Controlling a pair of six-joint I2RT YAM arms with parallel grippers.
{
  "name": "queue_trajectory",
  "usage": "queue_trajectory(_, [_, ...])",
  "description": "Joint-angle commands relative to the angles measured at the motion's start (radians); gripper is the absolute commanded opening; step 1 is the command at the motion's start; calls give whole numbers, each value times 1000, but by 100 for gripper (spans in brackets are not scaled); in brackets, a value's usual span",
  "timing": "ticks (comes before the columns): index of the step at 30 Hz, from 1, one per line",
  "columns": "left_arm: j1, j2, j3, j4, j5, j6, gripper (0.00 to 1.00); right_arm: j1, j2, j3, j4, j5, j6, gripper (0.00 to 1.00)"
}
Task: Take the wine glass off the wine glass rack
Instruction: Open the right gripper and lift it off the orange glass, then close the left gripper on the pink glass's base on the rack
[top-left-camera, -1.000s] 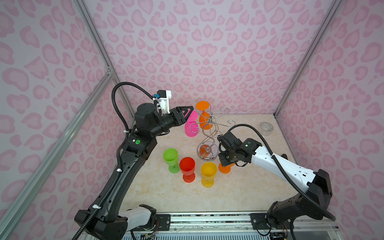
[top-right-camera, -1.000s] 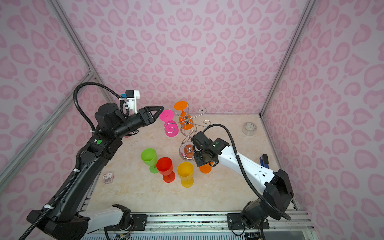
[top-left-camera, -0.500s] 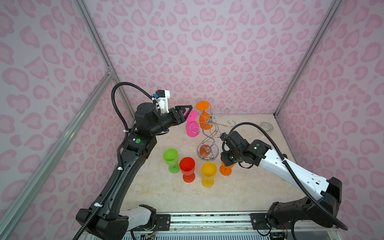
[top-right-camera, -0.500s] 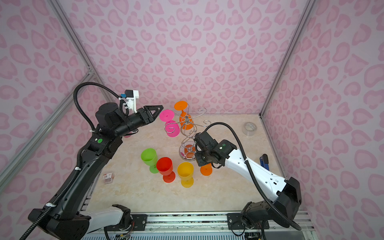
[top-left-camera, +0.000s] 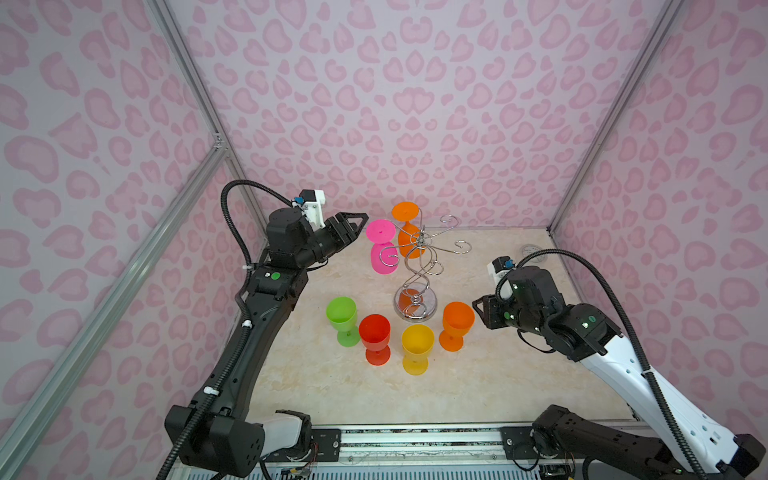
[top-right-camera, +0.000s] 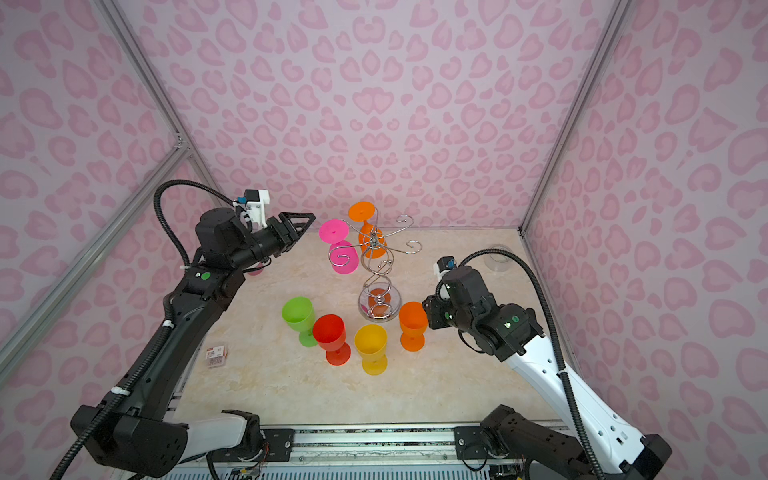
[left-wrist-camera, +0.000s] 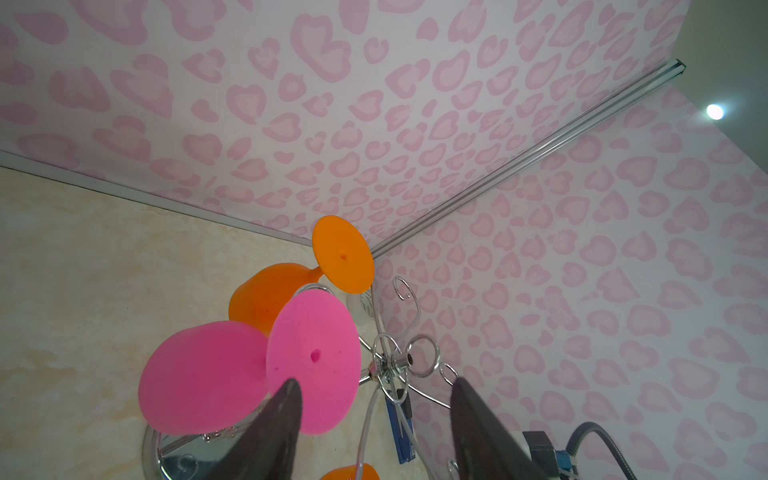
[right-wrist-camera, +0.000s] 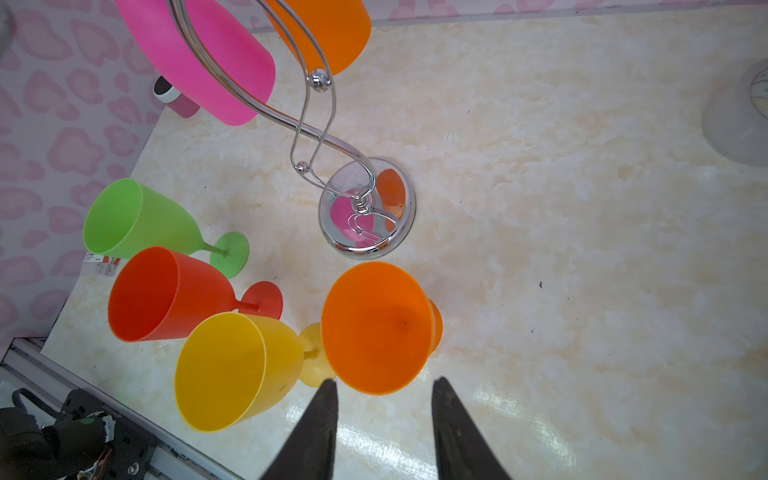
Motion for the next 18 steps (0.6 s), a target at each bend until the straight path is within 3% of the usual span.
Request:
queue_trajectory(1, [1, 10, -6, 5, -6, 45, 62, -38, -25, -13, 21, -8, 9, 39])
queue_trajectory(11, [1, 93, -63, 45, 37, 45, 64, -157, -66, -47, 73, -76, 6, 40])
queue_trajectory(18, [0, 105, -55, 72, 49, 32, 58, -193, -64, -60, 92, -115, 8, 40])
